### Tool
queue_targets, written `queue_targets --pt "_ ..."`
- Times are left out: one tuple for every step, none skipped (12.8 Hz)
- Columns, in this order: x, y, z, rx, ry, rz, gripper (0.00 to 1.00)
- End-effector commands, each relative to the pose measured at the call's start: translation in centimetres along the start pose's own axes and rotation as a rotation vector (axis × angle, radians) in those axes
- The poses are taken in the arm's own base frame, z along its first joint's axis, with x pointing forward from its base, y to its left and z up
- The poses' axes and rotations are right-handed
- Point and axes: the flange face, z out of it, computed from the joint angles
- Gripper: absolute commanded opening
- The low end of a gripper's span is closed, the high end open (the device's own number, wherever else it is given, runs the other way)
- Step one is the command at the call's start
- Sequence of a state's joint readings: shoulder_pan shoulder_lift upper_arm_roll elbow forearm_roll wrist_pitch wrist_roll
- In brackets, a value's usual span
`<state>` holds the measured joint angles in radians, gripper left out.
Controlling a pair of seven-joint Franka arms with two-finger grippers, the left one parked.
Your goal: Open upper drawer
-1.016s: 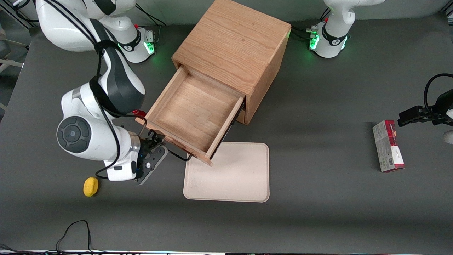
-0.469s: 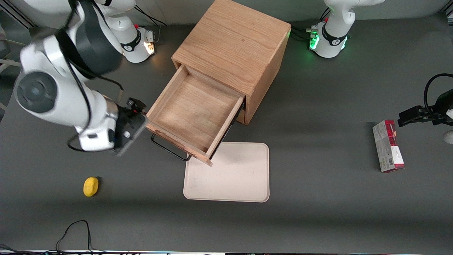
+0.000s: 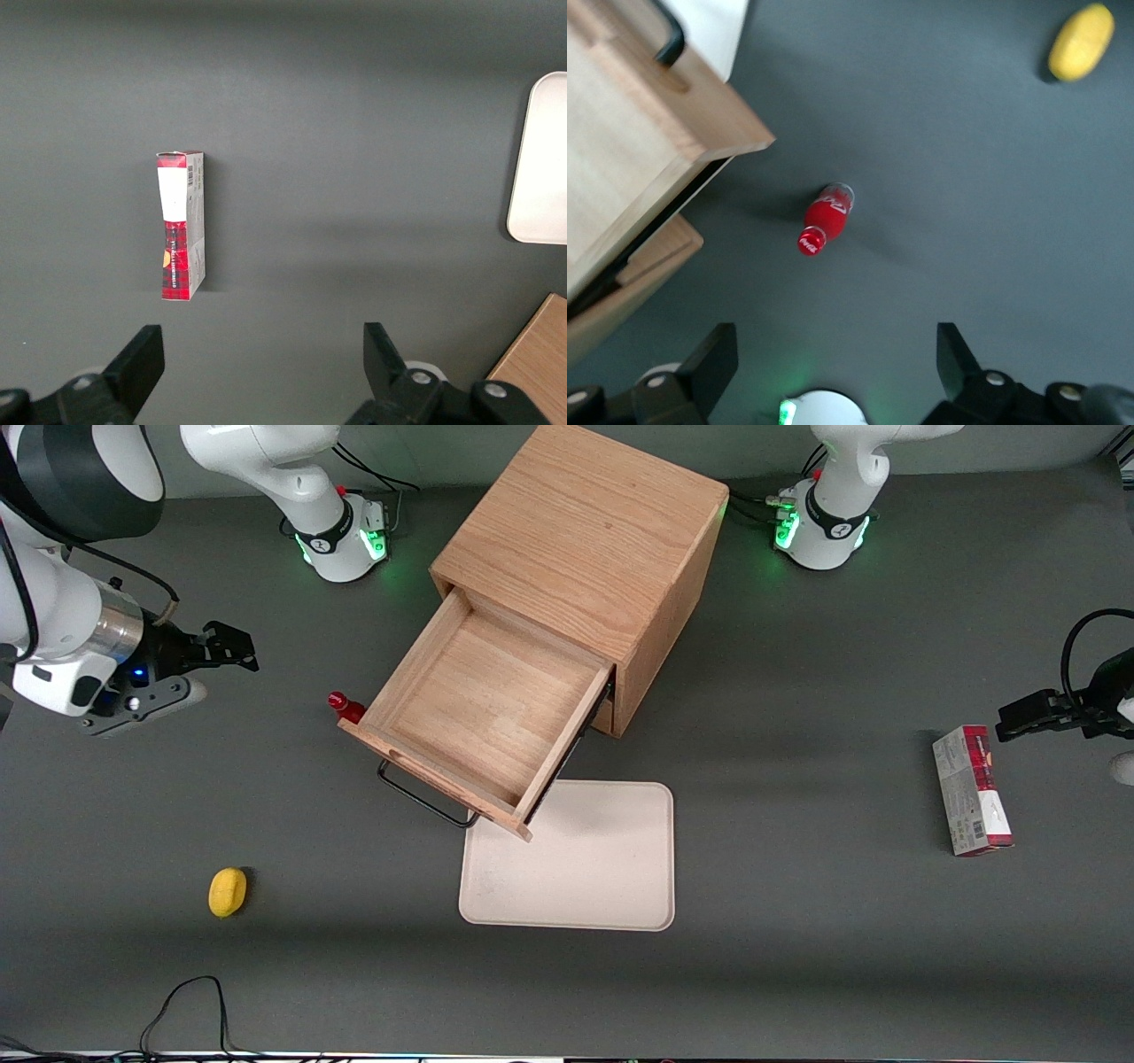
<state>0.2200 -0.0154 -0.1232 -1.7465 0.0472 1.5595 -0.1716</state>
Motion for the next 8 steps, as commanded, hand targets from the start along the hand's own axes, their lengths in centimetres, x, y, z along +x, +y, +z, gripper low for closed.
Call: queue_targets --pt "0.0 0.0 -0.5 0.011 0.068 0.204 0.99" --pt "0.2 0.0 -1.3 0.012 0.097 0.264 0.99" --pt "0.3 -0.2 -1.6 0.011 0.104 0.263 1.0" --pt "0.3 -0.2 -1.7 0.013 0.106 0.261 1.0" --pt "0.2 -0.6 -1.8 0.009 0.106 0.253 1.0" --pt "0.3 -1.1 -2.0 0.004 0.108 0.239 1.0" --pt "0.3 -1.2 -2.5 -0.01 0.113 0.188 1.0" --pt "0.1 -0.8 -2.6 -0.022 0.105 0.116 1.0"
